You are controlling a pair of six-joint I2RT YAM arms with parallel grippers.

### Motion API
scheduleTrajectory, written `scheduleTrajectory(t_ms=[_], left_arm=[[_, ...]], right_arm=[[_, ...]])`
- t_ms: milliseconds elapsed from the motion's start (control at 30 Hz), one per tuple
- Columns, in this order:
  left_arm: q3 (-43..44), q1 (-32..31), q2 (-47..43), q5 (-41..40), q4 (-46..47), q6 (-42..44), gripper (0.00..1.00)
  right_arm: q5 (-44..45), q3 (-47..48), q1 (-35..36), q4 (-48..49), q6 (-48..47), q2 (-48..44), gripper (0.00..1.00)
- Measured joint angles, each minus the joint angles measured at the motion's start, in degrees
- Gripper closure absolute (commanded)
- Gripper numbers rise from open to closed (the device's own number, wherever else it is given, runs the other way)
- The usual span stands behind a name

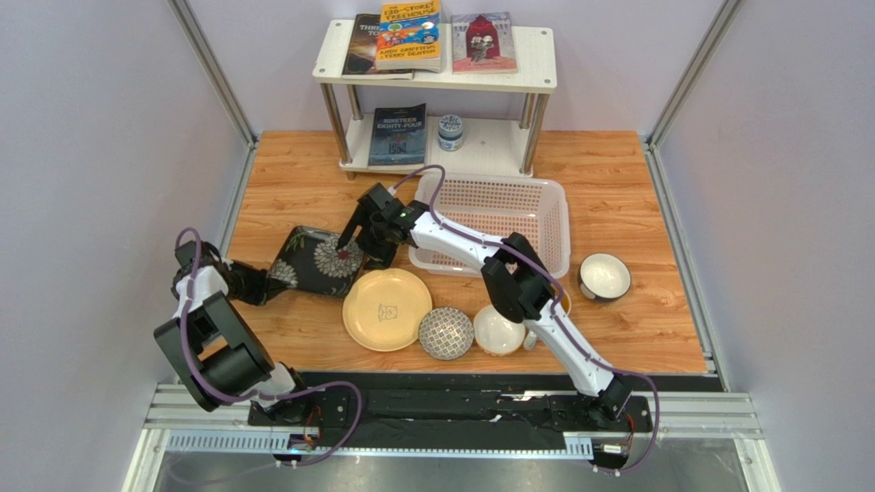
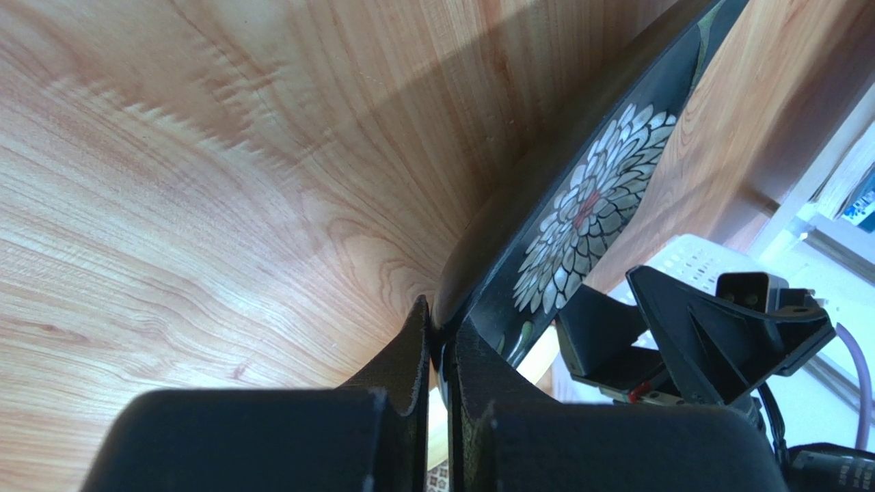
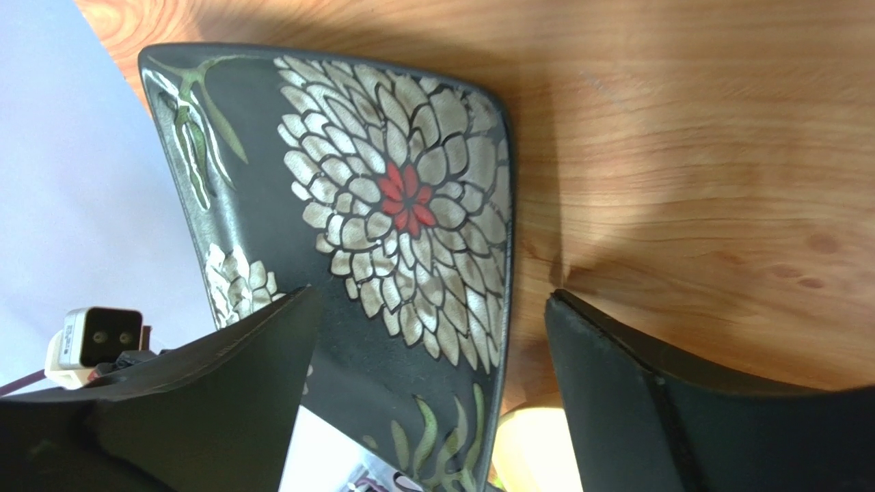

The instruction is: Place the mixed dishes into the plastic bin

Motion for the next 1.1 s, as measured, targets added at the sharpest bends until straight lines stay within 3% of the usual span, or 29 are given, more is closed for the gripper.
scheduleTrajectory(t_ms=[500,600,733,1100], left_arm=[[-1.44,-2.1,-0.61,0.5,2.14,-0.39,1.0],[-1.2,-2.1,-0.5,0.42,1.88,-0.11,1.0],[0.15,-1.92,0.55,0.26,1.25,0.68,1.0],[0.37,-0.7,1.49,-1.09,0.87,-1.07,0.99]], right_arm=[[-0.74,-1.88,0.5,3.39,3.06,1.27,0.44],[-1.07,-2.23,0.39,3.54,2.95,1.25,0.56],[-1.11,-2.54,0.28,3.21,2.27,1.33,0.97],[-4.09,-3.39,-0.61,7.78,0.07,1.46,1.0]])
